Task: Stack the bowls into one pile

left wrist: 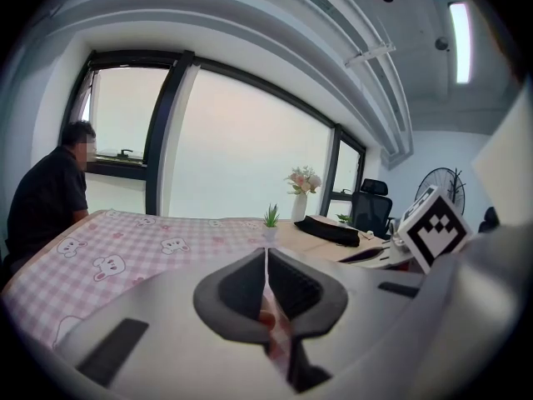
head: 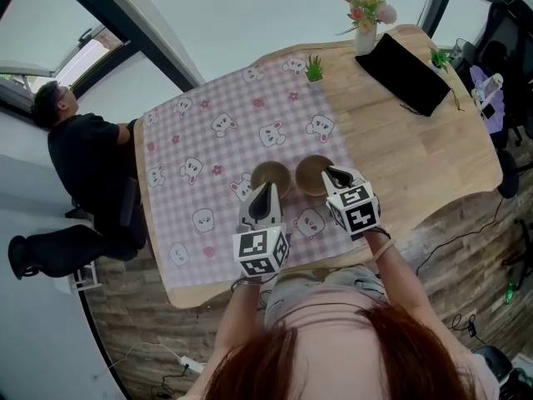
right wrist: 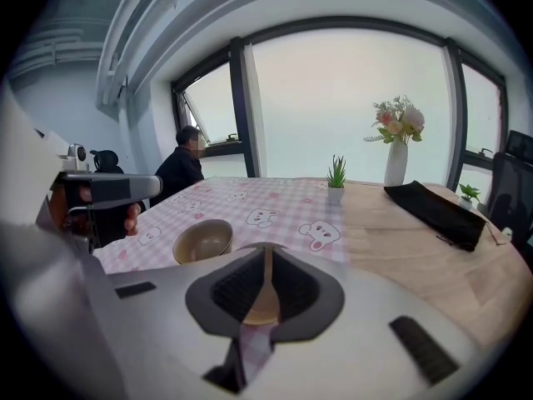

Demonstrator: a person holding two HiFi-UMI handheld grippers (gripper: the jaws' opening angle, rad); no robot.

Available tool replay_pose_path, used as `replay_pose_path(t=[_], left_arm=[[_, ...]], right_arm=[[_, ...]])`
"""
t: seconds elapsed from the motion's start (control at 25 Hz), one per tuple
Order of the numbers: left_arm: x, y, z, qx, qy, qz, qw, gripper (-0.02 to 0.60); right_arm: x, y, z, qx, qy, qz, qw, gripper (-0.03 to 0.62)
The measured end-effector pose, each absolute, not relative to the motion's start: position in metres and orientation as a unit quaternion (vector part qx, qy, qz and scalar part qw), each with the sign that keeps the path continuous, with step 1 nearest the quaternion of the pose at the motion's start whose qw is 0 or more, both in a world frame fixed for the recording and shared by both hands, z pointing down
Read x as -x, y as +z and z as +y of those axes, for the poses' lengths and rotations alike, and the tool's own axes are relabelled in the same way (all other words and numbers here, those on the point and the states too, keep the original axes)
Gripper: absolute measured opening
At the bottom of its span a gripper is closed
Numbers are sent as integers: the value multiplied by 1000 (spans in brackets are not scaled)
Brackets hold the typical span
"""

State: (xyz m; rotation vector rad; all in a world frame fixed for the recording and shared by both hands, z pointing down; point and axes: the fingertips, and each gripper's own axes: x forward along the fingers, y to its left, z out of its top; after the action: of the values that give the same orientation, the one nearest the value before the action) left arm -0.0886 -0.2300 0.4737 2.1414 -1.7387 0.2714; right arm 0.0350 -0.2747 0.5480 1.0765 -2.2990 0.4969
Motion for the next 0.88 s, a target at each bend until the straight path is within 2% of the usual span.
replay_pose_path(t=[0.88], left_arm=[[52, 486, -216, -713, 96, -667, 194, 15]], right_arm=[[-59, 576, -293, -331, 185, -875, 300, 72]])
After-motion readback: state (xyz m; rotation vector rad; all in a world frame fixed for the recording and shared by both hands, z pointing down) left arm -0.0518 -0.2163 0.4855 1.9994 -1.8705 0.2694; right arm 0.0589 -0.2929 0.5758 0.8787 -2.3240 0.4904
